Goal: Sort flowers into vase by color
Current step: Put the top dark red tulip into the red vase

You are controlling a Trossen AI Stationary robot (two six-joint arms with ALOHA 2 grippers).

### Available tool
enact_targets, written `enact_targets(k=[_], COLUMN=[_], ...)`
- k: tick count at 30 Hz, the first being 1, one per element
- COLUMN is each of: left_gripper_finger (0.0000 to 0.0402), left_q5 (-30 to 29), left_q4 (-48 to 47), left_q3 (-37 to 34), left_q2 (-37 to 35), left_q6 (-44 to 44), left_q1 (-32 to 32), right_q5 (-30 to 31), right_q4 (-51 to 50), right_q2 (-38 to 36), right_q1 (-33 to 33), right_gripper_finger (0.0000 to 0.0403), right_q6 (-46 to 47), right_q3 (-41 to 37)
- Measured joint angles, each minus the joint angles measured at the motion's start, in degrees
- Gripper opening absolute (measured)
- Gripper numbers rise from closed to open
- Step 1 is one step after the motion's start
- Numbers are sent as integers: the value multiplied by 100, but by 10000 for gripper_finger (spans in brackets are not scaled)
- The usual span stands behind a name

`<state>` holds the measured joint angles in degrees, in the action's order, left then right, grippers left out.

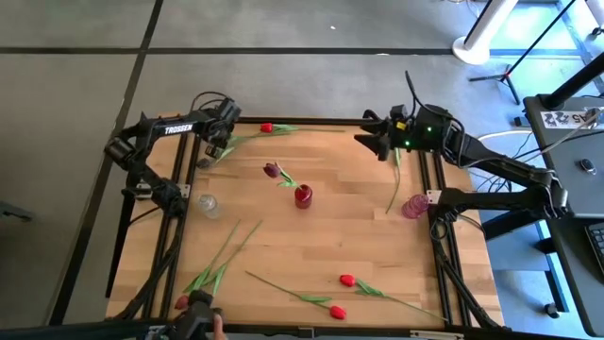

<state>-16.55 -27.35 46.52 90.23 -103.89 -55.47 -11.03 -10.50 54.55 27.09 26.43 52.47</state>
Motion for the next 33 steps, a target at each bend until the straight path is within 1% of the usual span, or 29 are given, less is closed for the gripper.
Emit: enact_targets(k=[6,9,13,16,20,22,25,29,33], left_gripper_finger=[153,153,148,120,49,16,10,5,3], left_q5=[308,271,349,403,456,362,14,-108,-107], left_q4=[257,273,251,168,211,366,800,1774,2999], left_q3=[32,26,21,17,3,-9,-33,-22,-17], left_q2=[530,549,554,560,550,468,200,-681,-1833], left_q6=[-767,-1123,-1169,-1390,-1378,-1173,-647,602,2387], left_q1=[-94,-94,-181,-222,-299,-306,-289,-254,149], right_q5=[-341,-425,-690,-957,-1012,-1031,-1055,-949,-607], right_q4=[-5,-6,10,6,74,128,129,153,139], right_q2=[294,424,572,648,647,635,635,664,685], right_q1=[196,186,182,182,182,182,182,175,177], right_gripper_finger=[308,308,308,308,308,308,308,308,308], right_q6=[-29,16,62,66,-8,-117,-408,-869,-1203], right_q3=[0,0,0,0,0,7,203,599,965])
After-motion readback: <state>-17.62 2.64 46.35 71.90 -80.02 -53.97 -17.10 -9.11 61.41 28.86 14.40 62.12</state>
